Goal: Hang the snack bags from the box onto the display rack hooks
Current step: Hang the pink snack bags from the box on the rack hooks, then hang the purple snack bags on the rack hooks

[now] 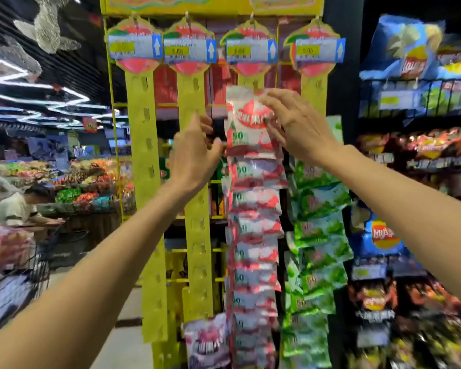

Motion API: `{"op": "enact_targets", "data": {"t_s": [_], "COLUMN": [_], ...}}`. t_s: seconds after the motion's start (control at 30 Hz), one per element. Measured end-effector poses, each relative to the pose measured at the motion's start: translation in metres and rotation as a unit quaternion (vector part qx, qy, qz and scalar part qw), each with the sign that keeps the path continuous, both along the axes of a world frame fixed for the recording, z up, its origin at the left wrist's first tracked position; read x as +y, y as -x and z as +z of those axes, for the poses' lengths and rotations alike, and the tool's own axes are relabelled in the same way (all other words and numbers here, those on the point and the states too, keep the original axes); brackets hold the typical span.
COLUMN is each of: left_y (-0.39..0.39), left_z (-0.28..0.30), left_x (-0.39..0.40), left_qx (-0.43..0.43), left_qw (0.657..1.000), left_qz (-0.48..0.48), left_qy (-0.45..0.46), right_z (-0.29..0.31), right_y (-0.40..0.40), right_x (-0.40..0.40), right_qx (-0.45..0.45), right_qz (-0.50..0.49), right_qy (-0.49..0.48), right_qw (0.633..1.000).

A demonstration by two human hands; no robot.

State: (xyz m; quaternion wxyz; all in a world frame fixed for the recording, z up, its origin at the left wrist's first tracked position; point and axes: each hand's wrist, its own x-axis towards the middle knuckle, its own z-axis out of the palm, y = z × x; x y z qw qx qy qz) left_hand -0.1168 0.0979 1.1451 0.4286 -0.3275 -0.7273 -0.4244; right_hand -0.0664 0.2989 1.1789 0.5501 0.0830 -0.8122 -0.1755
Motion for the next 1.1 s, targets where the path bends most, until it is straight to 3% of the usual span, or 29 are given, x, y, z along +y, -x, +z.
{"op": "enact_targets", "data": {"t_s": [0.17,0.37,0.7,1.1], "left_y": [0.013,0.019,0.001,-0.045], "left_z": [-0.063,-0.181,-0.436,-0.822], "left_x": [-0.03,-0.055,-0.075,-0.116], "left_qx": [0.184,0.192,0.036,-0.207], "left_qw": [0.961,0.93,0.917,0.863], "left_qz": [0.119,0.136,0.073,-0.001], "left_qy": [0.169,0.284,0.391,0.462], "right_z": [-0.081,-0.212,-0.463,-0.853], "right_y": [-0.02,-0.047,-0.079,-0.113], "right_x": [-0.002,-0.005,-0.018,-0.043], "right_qx": [-0.007,-0.045,-0.241,-0.481], "right_qz": [0.003,-0.007,-0.055,-0.113], "right_qy": [0.035,0.063,0.178,0.357], "right_qw": [0.999,0.997,0.952,0.793]}}
